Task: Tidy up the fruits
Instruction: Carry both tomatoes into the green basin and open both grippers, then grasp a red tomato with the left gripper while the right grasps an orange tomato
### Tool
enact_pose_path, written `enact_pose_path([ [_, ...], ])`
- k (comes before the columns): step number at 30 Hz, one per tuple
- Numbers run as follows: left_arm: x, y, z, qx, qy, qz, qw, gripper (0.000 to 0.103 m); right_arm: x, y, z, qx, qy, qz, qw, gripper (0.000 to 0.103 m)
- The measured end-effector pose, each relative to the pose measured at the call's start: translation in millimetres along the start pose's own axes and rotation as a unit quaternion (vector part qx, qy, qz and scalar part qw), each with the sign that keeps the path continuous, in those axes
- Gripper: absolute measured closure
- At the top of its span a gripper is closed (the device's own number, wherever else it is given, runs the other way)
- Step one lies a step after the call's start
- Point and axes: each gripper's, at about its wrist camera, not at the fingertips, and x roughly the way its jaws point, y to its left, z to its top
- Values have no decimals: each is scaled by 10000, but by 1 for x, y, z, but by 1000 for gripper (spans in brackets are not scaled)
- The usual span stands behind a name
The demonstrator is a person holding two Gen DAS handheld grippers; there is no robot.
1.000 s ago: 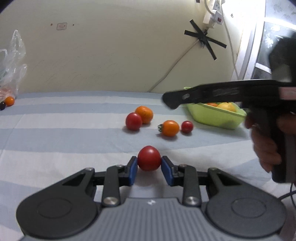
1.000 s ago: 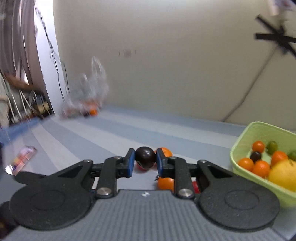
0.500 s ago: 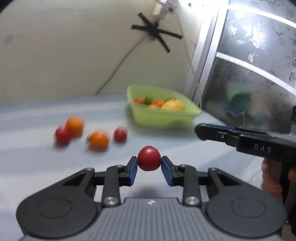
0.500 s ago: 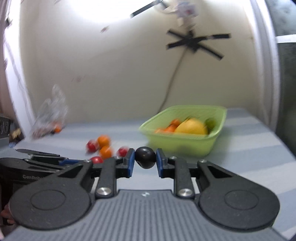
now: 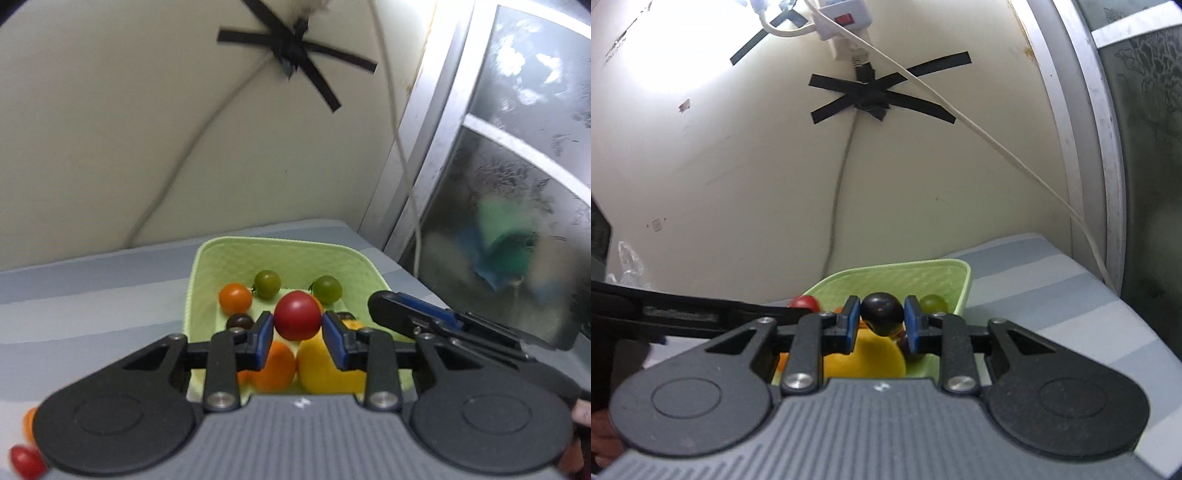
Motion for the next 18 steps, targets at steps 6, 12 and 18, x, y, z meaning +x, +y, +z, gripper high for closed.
enact_pose_path([
  [6,17,-2,6,-108,-29,46,9999,66,-17,-11,-3,2,-434,-45,9990,51],
  [12,-53,19,-6,-317,-566,7,9979,66,-33,-9,-7,-58,-669,-47,9977,51],
  [18,-150,68,-54,-591,-1071,734,9898,62,-52,7,-8,-157,-898,512,9945,52],
])
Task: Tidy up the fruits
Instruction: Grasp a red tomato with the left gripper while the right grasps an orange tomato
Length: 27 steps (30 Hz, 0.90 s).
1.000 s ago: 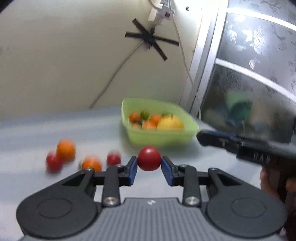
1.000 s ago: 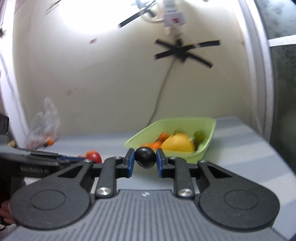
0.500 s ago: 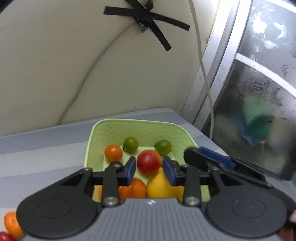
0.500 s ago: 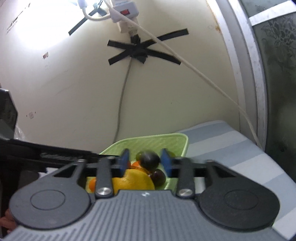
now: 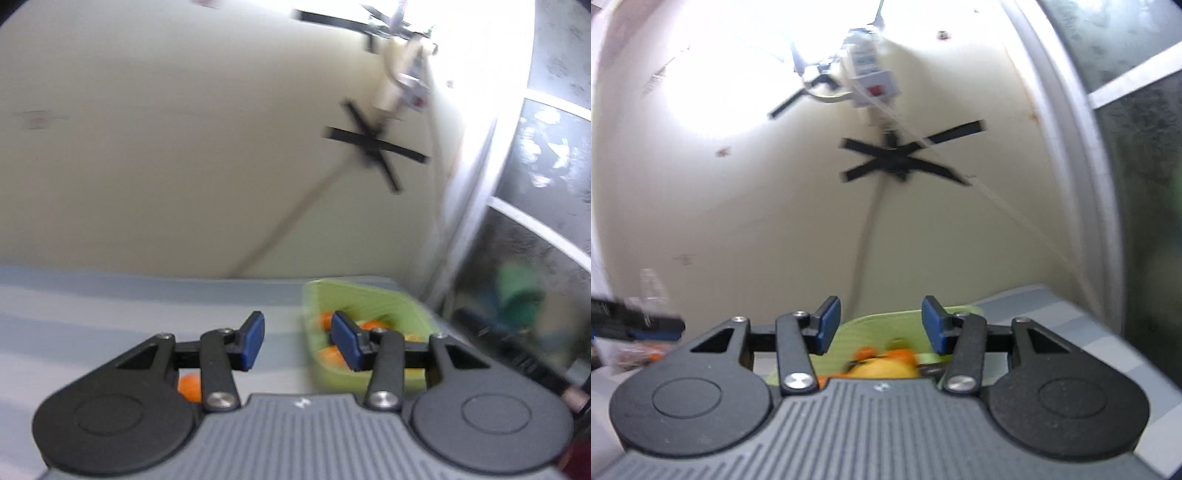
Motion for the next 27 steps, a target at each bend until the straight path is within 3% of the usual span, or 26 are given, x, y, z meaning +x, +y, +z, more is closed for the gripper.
enact_pose_path([
  [4,-29,38,-30,-70,174,634,9978,62,-4,31,-4,-109,432,942,9946,53],
  [8,-27,65,-49,-281,446,894,9946,62,7,74,-25,-624,1251,1334,9812,54],
  [11,-19,70,-51,-341,529,810,9947,62,17,99,-40,-1121,1615,1349,9712,54],
  [15,-5,60,-51,13,584,786,9952,62,30,120,-48,-1535,1931,1401,9589,57],
  [23,29,54,-45,394,717,691,9943,55,61,156,-62,-2416,2194,1346,9356,57],
  [25,37,55,-48,466,798,736,9930,58,71,161,-68,-2599,2294,1274,9293,57],
  [27,44,57,-53,469,916,702,9922,73,79,164,-77,-2839,2426,1131,9207,60],
])
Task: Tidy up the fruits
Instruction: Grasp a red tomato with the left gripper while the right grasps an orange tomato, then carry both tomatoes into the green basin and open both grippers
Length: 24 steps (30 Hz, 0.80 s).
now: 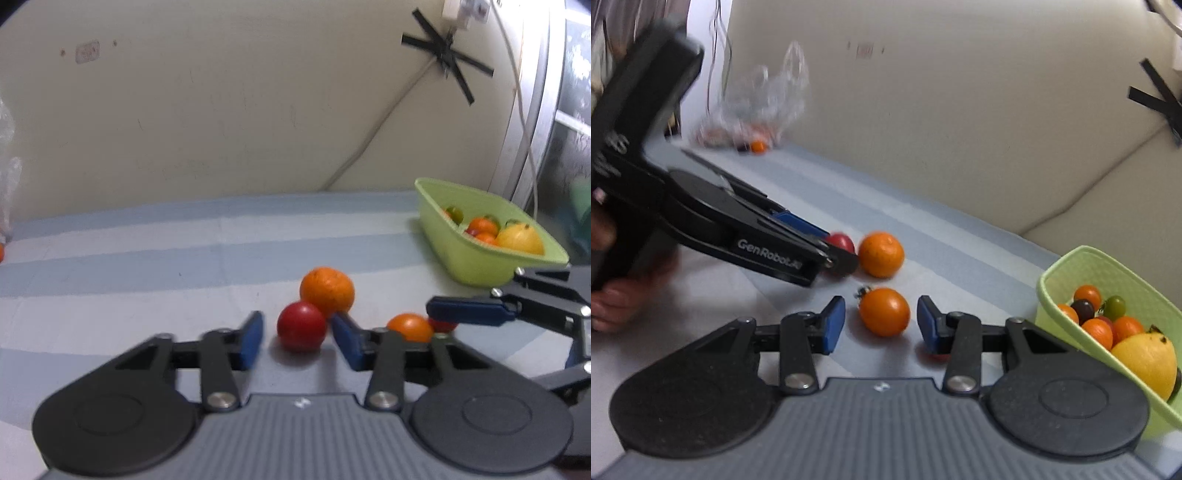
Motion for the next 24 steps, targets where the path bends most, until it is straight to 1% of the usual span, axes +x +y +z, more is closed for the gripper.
enact_pose_path([
  [1,1,0,-2,-20,-23,-85,10000,73,2,-1,1,43,38,42,10000,66],
  [2,0,-1,-4,12,-48,-57,10000,73,2,-2,3,86,26,36,10000,69],
  [4,-4,-3,-6,18,-59,-4,10000,74,-1,-1,1,65,14,-7,10000,70],
  [5,-8,-4,-8,-21,-43,-42,10000,74,-5,1,-1,98,-15,10,10000,70],
  [9,-40,-8,-22,-56,-182,-308,9993,74,-42,3,-12,349,-345,152,9987,70],
  [12,-59,-20,-34,-23,-160,-547,9984,73,-72,-1,-27,663,-470,111,9966,70],
  [16,-74,-51,-48,223,-84,-903,9956,73,-100,-8,-52,1138,-434,-60,9925,70],
  [18,-75,-69,-50,392,-40,-1095,9932,73,-112,-9,-67,1257,-362,-296,9910,70],
  [20,-75,-87,-51,592,-20,-1252,9904,73,-117,-11,-75,1384,-258,-443,9891,69],
  [22,-73,-104,-53,781,-7,-1340,9879,73,-121,-15,-83,1517,-169,-503,9870,69],
  [24,-70,-115,-56,969,0,-1330,9864,72,-122,-17,-86,1592,-159,-440,9861,67],
])
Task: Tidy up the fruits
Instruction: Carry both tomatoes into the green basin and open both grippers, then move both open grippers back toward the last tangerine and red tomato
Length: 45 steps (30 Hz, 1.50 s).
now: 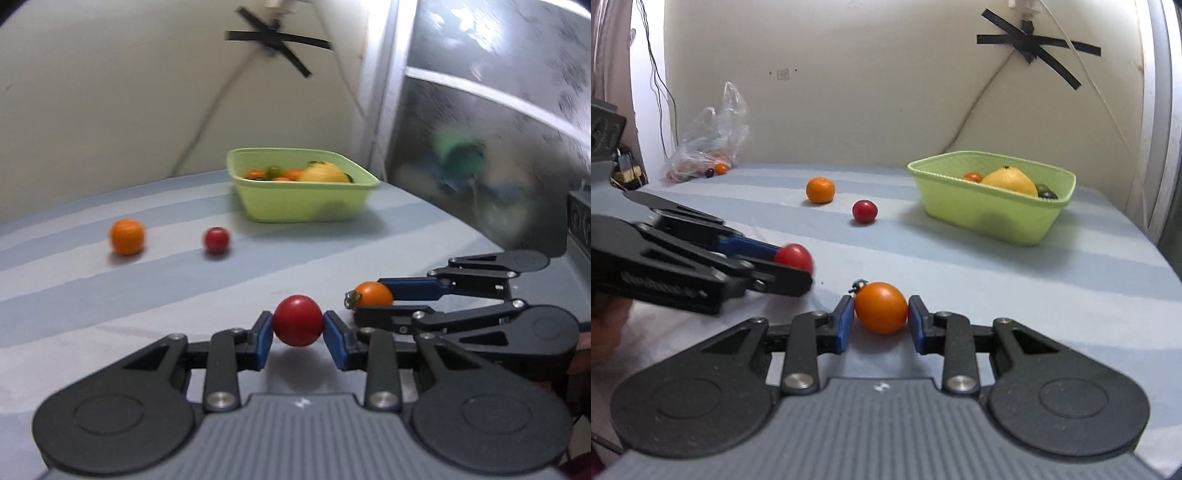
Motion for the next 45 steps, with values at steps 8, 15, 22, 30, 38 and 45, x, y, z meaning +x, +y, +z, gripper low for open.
enact_pose_path([
  [8,6,-11,-4,148,98,240,9996,67,-1,2,-5,-59,20,81,9999,66],
  [15,16,-14,13,331,68,155,9993,74,-9,-11,7,2,-455,-139,9989,70],
  [22,36,-1,92,240,-545,188,9980,73,7,-60,50,474,-1177,-661,9897,70],
  [30,111,17,144,-144,-379,594,9974,73,62,-108,76,837,-1213,-1037,9836,69],
  [38,136,34,150,-559,-315,427,9970,59,56,-125,65,1126,-1535,-1113,9754,55],
  [45,59,61,139,-682,-875,509,9925,58,44,-106,59,918,-1825,-1237,9711,56],
])
